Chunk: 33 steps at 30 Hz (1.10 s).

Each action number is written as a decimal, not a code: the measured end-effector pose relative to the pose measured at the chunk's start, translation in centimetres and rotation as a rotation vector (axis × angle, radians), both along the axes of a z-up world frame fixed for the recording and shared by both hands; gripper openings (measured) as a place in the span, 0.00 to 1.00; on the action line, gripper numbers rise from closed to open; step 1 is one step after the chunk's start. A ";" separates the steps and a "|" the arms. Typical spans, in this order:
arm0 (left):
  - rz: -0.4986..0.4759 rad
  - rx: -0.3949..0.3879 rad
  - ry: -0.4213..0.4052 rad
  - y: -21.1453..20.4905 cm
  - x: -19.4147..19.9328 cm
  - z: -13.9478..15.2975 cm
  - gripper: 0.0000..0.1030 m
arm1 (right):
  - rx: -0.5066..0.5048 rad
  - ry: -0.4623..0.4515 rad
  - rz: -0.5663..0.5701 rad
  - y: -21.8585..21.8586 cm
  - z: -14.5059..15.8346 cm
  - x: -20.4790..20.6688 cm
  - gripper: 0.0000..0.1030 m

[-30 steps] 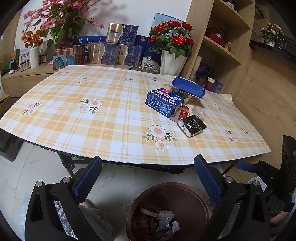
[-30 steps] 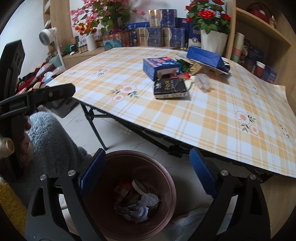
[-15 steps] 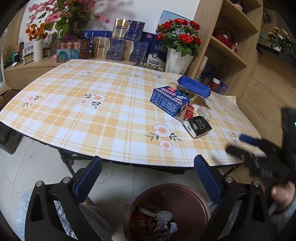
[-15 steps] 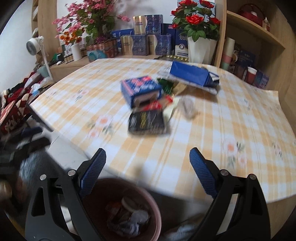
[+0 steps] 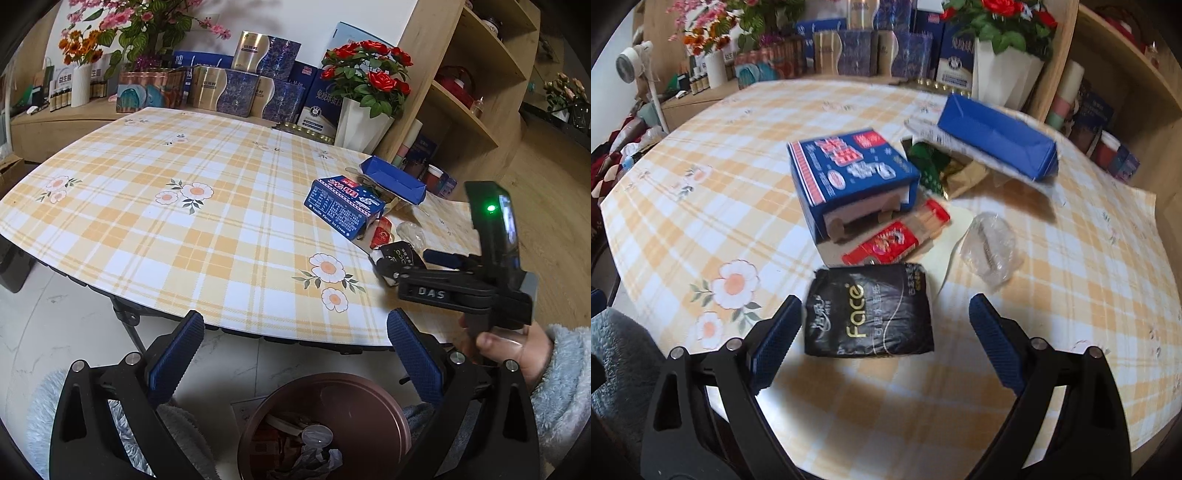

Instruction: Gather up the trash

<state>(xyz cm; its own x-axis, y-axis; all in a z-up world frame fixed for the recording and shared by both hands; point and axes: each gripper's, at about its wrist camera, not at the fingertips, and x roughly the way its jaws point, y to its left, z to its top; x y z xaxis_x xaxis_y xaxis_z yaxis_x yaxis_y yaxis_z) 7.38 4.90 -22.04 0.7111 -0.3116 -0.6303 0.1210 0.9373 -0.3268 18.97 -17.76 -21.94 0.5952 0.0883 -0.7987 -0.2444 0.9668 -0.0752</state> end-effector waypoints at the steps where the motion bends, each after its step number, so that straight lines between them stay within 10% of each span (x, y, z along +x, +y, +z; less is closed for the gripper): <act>1: -0.001 0.001 0.001 0.0 0.1 0.0 0.94 | 0.011 0.010 0.003 -0.1 -0.2 0.0 0.78; 4: -0.006 0.004 0.004 -0.2 0.2 -0.1 0.94 | 0.048 0.007 0.030 -0.5 -0.2 -0.5 0.62; 18: -0.151 -0.030 0.052 -2.5 5.5 1.7 0.94 | 0.136 -0.228 -0.082 -9.6 2.9 -6.1 0.62; 33: -0.511 0.453 0.002 -12.7 18.8 1.4 0.94 | 0.295 -0.261 -0.215 -14.3 2.0 -6.2 0.62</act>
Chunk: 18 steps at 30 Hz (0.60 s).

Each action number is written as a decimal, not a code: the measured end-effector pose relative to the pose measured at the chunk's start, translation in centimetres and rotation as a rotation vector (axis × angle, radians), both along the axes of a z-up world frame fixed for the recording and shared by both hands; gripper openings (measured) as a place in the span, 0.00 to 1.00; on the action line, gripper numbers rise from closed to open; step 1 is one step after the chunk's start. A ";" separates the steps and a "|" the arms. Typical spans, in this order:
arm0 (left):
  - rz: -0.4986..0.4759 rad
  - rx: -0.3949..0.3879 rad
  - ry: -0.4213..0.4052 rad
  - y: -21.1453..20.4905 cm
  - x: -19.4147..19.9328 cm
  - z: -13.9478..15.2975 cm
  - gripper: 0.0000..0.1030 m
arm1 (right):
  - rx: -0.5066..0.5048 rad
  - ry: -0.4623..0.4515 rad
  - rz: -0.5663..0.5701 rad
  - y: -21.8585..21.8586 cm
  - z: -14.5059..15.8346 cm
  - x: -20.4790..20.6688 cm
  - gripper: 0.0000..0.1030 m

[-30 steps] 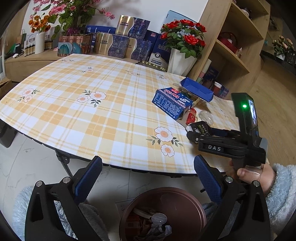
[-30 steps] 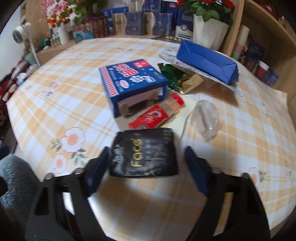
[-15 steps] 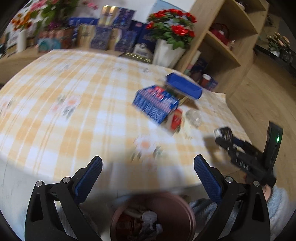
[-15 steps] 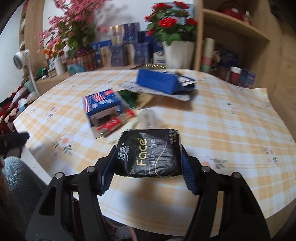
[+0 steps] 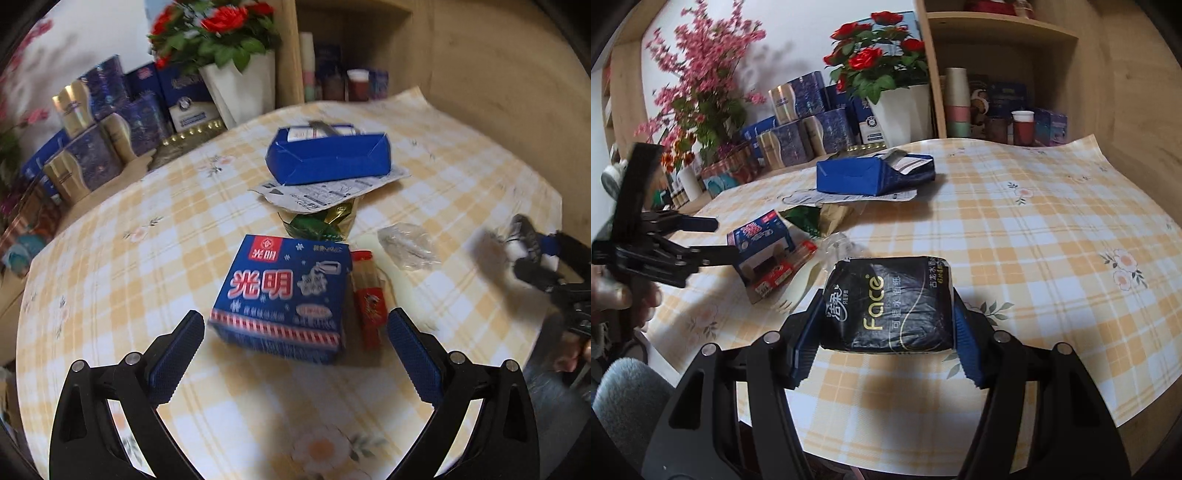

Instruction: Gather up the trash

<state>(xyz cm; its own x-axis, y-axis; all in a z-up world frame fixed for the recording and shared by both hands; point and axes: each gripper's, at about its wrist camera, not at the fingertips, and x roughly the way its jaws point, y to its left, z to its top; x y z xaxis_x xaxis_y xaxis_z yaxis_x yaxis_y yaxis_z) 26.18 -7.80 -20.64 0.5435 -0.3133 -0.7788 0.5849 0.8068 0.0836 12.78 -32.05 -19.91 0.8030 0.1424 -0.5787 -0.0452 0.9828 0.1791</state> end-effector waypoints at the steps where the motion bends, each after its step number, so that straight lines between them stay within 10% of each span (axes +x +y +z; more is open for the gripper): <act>1: 0.007 0.011 0.008 -0.2 0.8 -0.3 0.94 | 0.009 0.002 -0.005 -0.2 0.0 0.0 0.62; 12: 0.018 0.004 0.152 0.0 5.1 -3.3 0.93 | 0.044 0.000 -0.018 -0.8 -0.1 -0.1 0.62; 18: 0.109 0.109 0.019 1.2 5.0 -1.9 0.82 | 0.027 0.000 -0.012 -0.5 -0.2 0.0 0.62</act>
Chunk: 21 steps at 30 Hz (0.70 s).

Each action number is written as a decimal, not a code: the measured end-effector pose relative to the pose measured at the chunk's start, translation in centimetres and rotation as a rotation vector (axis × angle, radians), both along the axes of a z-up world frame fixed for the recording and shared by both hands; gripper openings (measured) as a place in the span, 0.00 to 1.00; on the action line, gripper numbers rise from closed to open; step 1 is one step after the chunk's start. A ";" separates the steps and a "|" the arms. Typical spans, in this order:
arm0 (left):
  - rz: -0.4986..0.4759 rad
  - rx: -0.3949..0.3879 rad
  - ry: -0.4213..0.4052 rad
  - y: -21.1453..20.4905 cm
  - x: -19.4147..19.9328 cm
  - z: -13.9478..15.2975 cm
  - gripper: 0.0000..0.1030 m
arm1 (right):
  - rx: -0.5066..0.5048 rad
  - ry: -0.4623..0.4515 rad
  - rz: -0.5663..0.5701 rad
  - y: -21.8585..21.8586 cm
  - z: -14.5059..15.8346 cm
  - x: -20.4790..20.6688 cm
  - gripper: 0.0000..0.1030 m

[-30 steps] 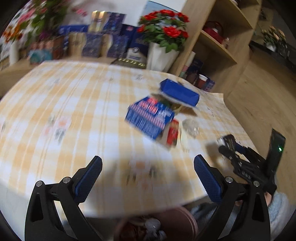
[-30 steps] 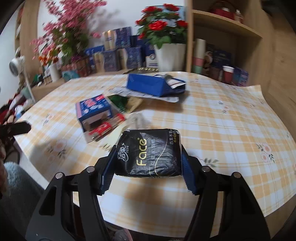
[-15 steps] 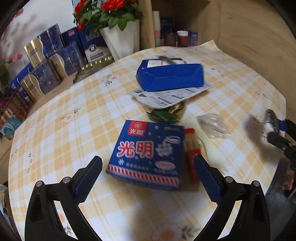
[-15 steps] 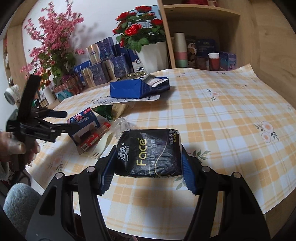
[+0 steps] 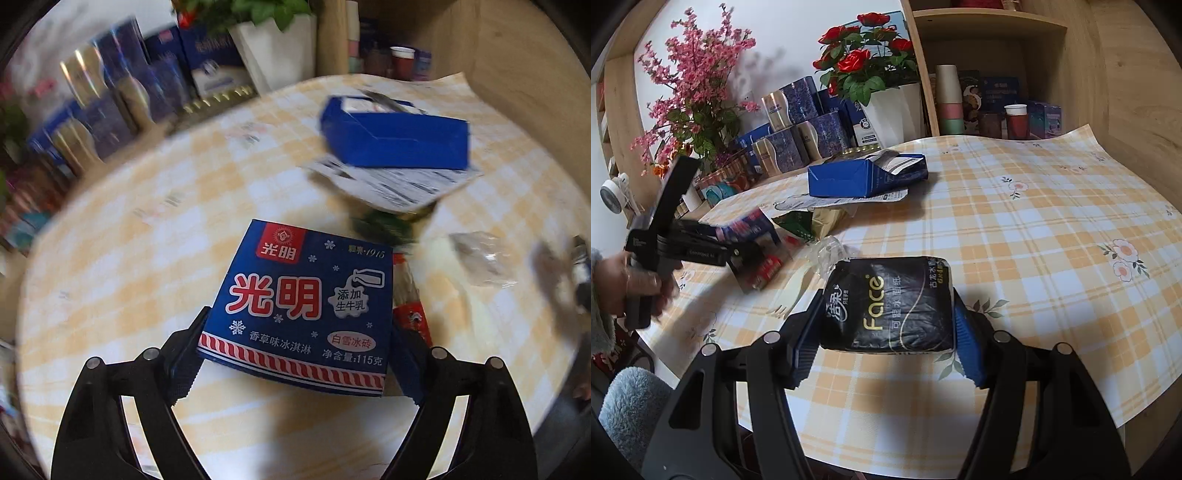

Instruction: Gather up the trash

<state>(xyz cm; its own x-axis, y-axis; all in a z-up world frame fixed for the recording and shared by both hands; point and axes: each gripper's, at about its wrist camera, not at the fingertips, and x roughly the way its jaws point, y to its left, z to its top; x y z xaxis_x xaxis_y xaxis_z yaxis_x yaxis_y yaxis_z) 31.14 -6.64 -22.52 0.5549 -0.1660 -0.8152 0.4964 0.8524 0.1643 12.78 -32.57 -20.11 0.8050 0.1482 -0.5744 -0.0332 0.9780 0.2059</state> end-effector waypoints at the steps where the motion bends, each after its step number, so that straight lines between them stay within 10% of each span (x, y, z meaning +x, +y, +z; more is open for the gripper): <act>1: -0.003 0.040 -0.035 0.0 -0.2 0.3 0.82 | -0.002 0.001 0.002 0.0 0.0 0.0 0.62; 8: 0.027 0.251 -0.271 1.7 -1.0 3.9 0.81 | -0.028 0.001 0.018 0.9 -0.1 0.1 0.62; 21: 0.151 -0.172 -0.149 6.9 -4.6 9.6 0.80 | -0.038 0.009 0.053 1.8 1.4 -0.3 0.62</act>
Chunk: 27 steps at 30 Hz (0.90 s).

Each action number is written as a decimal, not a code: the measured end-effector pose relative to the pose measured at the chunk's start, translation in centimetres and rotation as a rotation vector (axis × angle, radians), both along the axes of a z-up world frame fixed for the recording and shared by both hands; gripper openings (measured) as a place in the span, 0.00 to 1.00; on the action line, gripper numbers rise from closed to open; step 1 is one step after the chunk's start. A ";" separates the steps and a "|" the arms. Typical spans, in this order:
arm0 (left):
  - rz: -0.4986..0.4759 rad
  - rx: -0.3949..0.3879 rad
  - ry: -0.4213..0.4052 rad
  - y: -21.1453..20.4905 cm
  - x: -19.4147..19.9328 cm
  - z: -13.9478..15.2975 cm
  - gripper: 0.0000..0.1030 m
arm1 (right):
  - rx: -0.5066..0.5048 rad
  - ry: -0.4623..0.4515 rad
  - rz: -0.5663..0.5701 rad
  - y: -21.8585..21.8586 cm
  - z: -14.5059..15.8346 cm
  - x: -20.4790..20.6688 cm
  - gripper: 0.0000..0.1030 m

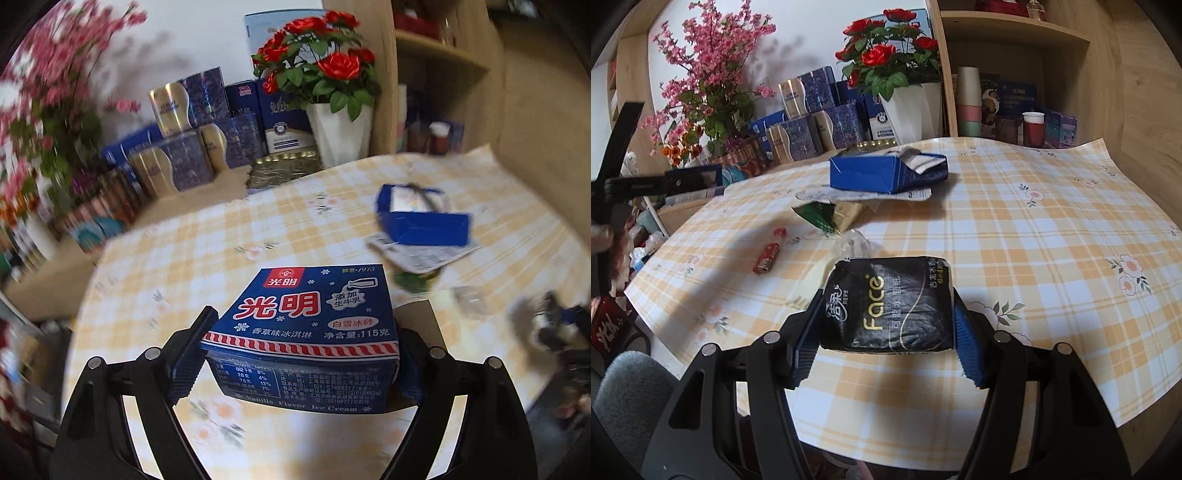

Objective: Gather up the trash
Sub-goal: 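Carry the ice cream box over the bin and open the left tool while the right tool holds the pack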

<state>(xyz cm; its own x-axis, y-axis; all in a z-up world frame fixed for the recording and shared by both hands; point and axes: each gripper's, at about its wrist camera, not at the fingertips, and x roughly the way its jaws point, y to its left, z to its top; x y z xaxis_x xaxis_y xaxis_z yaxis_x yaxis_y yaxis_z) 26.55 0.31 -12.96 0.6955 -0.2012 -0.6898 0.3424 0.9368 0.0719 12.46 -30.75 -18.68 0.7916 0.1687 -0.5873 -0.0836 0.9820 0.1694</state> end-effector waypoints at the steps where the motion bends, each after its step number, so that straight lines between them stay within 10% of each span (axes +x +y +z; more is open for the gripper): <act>1: -0.008 -0.033 0.010 0.0 -0.8 0.2 0.80 | 0.004 -0.003 0.001 0.0 0.3 -0.2 0.62; 12: -0.156 -0.176 0.049 -1.5 -10.8 0.1 0.80 | -0.054 0.003 0.033 0.9 2.3 -6.3 0.62; 27: -0.322 -0.151 0.133 -4.3 -21.6 -6.4 0.80 | -0.075 -0.017 0.045 2.3 3.7 -10.2 0.62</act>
